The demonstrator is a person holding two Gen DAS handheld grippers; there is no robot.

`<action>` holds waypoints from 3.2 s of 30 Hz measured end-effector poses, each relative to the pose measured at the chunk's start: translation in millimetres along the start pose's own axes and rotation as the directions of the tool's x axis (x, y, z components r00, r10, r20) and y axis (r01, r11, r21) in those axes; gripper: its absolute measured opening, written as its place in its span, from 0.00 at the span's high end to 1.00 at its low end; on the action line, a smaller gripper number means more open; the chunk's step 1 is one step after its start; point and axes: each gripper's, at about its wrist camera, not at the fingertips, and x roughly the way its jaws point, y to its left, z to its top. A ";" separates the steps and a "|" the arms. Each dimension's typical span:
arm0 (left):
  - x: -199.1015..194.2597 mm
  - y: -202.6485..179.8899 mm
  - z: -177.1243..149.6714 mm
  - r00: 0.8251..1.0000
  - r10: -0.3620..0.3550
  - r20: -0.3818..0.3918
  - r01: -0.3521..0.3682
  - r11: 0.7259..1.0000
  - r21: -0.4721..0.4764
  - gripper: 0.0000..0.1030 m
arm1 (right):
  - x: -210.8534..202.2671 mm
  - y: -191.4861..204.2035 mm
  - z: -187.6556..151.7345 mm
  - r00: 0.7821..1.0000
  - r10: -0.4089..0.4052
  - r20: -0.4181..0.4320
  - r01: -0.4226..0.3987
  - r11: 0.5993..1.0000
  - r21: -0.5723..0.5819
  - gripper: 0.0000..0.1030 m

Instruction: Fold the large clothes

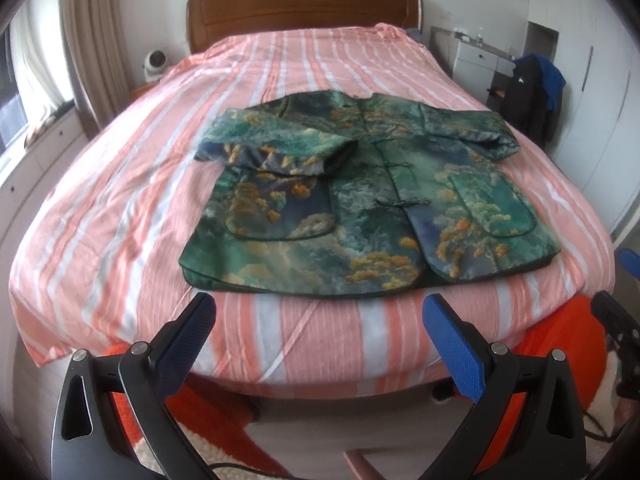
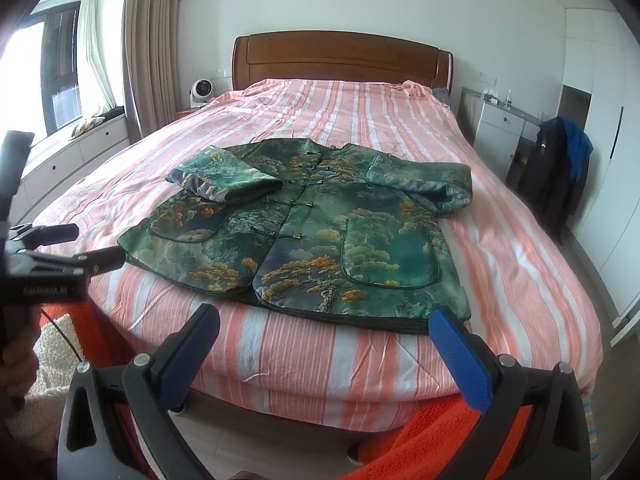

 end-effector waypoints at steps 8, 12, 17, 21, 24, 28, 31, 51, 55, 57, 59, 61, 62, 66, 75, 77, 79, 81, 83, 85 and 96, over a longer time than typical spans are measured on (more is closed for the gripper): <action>8.5 39.6 -1.3 1.000 0.020 -0.024 -0.022 0.995 -0.093 0.00 | 2.3 1.7 -2.8 1.000 0.008 -0.006 -0.008 1.000 -0.003 0.00; 8.4 43.5 2.9 1.000 0.031 -0.005 -0.031 0.997 -0.074 0.00 | 3.5 1.9 -3.2 1.000 0.003 0.000 -0.003 1.000 -0.009 0.00; 39.9 80.2 22.4 1.000 -0.007 -0.016 0.006 0.998 -0.069 0.00 | 9.8 -21.4 2.6 0.998 0.017 0.058 -0.017 1.000 -0.006 0.00; 113.0 134.3 36.5 0.987 -0.073 -0.142 0.053 0.989 -0.140 0.00 | 41.3 -69.7 5.7 0.996 0.027 0.082 -0.027 1.000 0.001 0.00; 164.9 160.9 39.1 0.968 -0.114 -0.226 0.073 0.981 -0.181 0.01 | 93.1 -121.2 2.7 0.995 0.085 -0.054 -0.079 0.990 0.113 0.00; 190.9 165.0 40.7 0.948 -0.208 -0.240 0.154 0.962 -0.225 0.01 | 155.0 -183.8 -12.5 0.960 0.172 -0.223 -0.099 0.948 0.303 0.00; 195.0 154.8 40.3 0.931 -0.273 -0.244 0.216 0.947 -0.236 0.09 | 186.6 -208.5 -22.6 0.938 0.218 -0.269 -0.097 0.911 0.400 0.00; 109.1 143.1 -20.7 0.933 -0.237 -0.271 0.164 0.950 -0.266 0.90 | 183.9 -159.2 20.0 0.895 0.281 -0.346 -0.179 0.938 0.297 0.85; 120.6 137.3 -23.8 0.941 -0.169 -0.293 0.106 0.970 -0.220 0.85 | 176.8 -165.5 -1.9 0.896 0.276 -0.348 -0.159 0.931 0.328 0.85; 131.6 133.7 -17.0 0.943 -0.096 -0.318 0.047 0.986 -0.158 0.64 | 179.1 -172.0 -12.4 0.911 0.234 -0.339 -0.117 0.936 0.331 0.84; 130.2 126.7 -8.7 0.948 -0.005 -0.318 -0.021 0.997 -0.079 0.54 | 185.3 -184.9 -19.0 0.922 0.232 -0.311 -0.093 0.910 0.404 0.78; 114.4 121.1 5.3 0.962 0.064 -0.264 -0.073 0.997 -0.023 0.46 | 182.7 -193.1 -23.7 0.934 0.193 -0.299 -0.042 0.894 0.446 0.46; 102.2 120.2 12.6 0.971 0.084 -0.222 -0.086 0.996 0.001 0.38 | 177.4 -194.4 -26.6 0.944 0.157 -0.291 -0.009 0.892 0.452 0.40; 66.1 95.0 60.9 0.996 0.089 -0.011 -0.087 0.984 0.156 0.13 | 153.5 -187.7 -28.4 0.969 0.047 -0.243 0.062 0.904 0.424 0.36; 187.6 -15.3 94.7 0.995 0.089 -0.047 -0.039 0.777 0.628 0.06 | 134.5 -113.2 -13.5 0.988 0.082 -0.133 -0.046 0.965 0.256 0.34; 214.1 -13.2 99.7 0.990 0.106 -0.091 -0.029 0.794 0.607 0.43 | 134.3 -98.4 -18.9 0.986 0.107 -0.131 -0.074 0.969 0.237 0.34; 216.7 9.8 115.2 0.989 0.065 -0.131 0.007 0.872 0.490 0.89 | 131.2 -86.5 -25.3 0.984 0.116 -0.133 -0.089 0.976 0.198 0.34; 201.5 39.0 133.8 0.996 -0.036 -0.087 0.062 0.947 0.316 0.90 | 123.8 -80.0 -29.6 0.987 0.111 -0.118 -0.090 0.982 0.165 0.34; 176.4 88.2 153.3 0.999 -0.047 -0.010 0.048 0.990 0.136 0.91 | 115.8 -80.1 -30.0 0.991 0.105 -0.087 -0.091 0.984 0.150 0.34; 150.1 154.3 164.1 0.998 -0.024 0.066 0.029 0.997 -0.073 0.91 | 111.9 -81.5 -28.4 0.993 0.098 -0.059 -0.088 0.985 0.151 0.34; 153.0 415.4 77.9 0.911 0.383 -0.154 -0.387 0.666 -0.638 0.91 | 128.5 -59.0 -21.4 0.986 0.153 -0.069 -0.146 0.985 0.097 0.34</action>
